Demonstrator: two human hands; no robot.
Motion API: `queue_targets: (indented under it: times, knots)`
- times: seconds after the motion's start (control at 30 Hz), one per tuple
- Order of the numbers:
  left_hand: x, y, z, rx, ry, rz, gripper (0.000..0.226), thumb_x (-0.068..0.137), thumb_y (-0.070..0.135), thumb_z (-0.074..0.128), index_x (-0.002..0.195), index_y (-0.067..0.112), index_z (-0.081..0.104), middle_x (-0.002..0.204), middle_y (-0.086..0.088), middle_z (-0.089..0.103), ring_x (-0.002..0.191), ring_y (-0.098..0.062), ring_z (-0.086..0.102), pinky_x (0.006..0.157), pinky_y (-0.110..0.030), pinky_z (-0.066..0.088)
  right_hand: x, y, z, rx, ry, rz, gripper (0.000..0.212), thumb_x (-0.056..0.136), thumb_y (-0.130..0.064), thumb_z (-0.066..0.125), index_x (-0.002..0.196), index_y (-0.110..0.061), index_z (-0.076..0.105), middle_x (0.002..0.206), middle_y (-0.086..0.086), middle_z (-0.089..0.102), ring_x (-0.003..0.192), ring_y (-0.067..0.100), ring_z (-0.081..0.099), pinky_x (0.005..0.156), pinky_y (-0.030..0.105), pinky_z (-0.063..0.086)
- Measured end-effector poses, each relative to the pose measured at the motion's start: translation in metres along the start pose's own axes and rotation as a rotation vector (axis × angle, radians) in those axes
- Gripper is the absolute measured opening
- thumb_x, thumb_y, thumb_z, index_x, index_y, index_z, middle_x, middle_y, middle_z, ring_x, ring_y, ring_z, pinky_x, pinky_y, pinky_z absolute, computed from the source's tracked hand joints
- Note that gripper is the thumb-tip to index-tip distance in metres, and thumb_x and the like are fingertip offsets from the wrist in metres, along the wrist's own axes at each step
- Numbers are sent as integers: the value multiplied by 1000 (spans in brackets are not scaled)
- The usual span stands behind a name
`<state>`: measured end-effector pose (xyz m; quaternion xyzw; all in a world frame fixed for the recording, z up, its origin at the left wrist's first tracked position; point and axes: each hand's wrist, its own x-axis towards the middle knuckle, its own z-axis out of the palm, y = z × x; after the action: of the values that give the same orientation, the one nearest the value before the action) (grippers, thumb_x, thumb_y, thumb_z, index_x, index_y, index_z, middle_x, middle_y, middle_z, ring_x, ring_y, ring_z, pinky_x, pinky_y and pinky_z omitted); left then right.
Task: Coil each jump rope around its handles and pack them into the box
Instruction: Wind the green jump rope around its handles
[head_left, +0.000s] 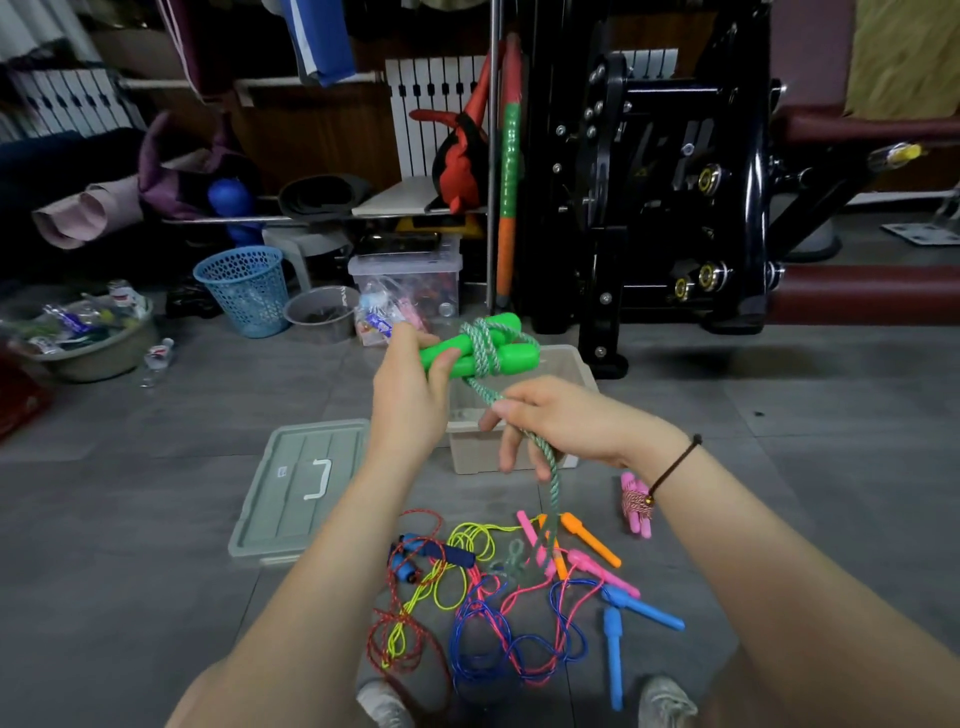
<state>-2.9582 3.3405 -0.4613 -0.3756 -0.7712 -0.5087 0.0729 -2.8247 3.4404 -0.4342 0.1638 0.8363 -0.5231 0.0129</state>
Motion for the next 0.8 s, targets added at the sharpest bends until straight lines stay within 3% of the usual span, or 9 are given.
queue_targets:
  times: [0.07, 0.17, 0.27, 0.4, 0.53, 0.6, 0.67, 0.73, 0.8]
  knots:
    - [-2, -4, 0, 135, -89, 85, 17, 94, 20, 56, 100, 6, 49, 102, -8, 59, 90, -26, 52, 69, -28, 29, -5, -4, -4, -61, 50, -18, 29, 102, -24, 37, 91, -11, 60, 60, 3, 63, 33, 9, 44, 43, 23, 41]
    - [-5, -6, 1, 231, -308, 168, 12, 94, 24, 54, 91, 17, 45, 95, 1, 53, 89, -24, 51, 70, -31, 34, -11, -6, -19, -161, 260, -63, 38, 97, -35, 47, 71, -14, 65, 44, -2, 55, 34, 7, 41, 44, 22, 41]
    - [-8, -1, -3, 88, -541, 206, 15, 92, 21, 57, 83, 24, 46, 80, 12, 53, 82, -13, 53, 70, -26, 33, -9, 2, -29, -141, 453, -117, 44, 91, -43, 55, 60, -13, 64, 39, -3, 48, 36, 6, 40, 49, 20, 39]
    - [-14, 10, -13, -300, -712, 94, 11, 89, 25, 57, 81, 18, 52, 78, 8, 59, 67, -8, 46, 64, -25, 39, -2, 10, -35, -64, 549, -80, 48, 87, -49, 59, 52, -16, 58, 42, -1, 45, 37, 6, 38, 43, 18, 33]
    - [-10, 15, -26, -701, -550, -107, 8, 84, 25, 53, 78, 21, 51, 80, 13, 61, 62, -2, 49, 54, -15, 40, -2, 15, -37, 184, 446, -29, 46, 84, -47, 61, 48, -19, 55, 49, 2, 46, 44, 11, 39, 47, 21, 33]
    - [-7, 15, -27, -805, -454, -159, 10, 85, 26, 53, 75, 25, 54, 77, 8, 58, 60, -4, 48, 51, -17, 38, 0, 20, -33, 352, 389, -21, 31, 85, -34, 63, 72, -6, 68, 62, 9, 54, 52, 16, 46, 54, 24, 38]
    - [-5, 18, -23, -917, -316, -234, 15, 92, 21, 53, 77, 19, 50, 73, 6, 56, 56, -6, 45, 47, -17, 35, 5, 23, -30, 301, 416, 21, 24, 93, -17, 55, 84, 1, 67, 58, 8, 50, 48, 16, 39, 48, 21, 32]
    - [-3, 22, -19, -936, -139, -320, 20, 98, 18, 47, 78, 17, 46, 68, 4, 53, 49, -6, 42, 42, -15, 30, 9, 24, -28, 197, 419, 19, 36, 97, -29, 48, 69, -10, 63, 46, 2, 44, 41, 13, 31, 42, 20, 27]
    - [3, 20, -16, -874, 35, -394, 18, 99, 20, 46, 82, 18, 47, 67, 7, 54, 49, -5, 43, 42, -14, 32, 9, 19, -26, 139, 380, 15, 41, 97, -40, 46, 68, -15, 60, 43, 0, 47, 35, 12, 32, 42, 22, 29]
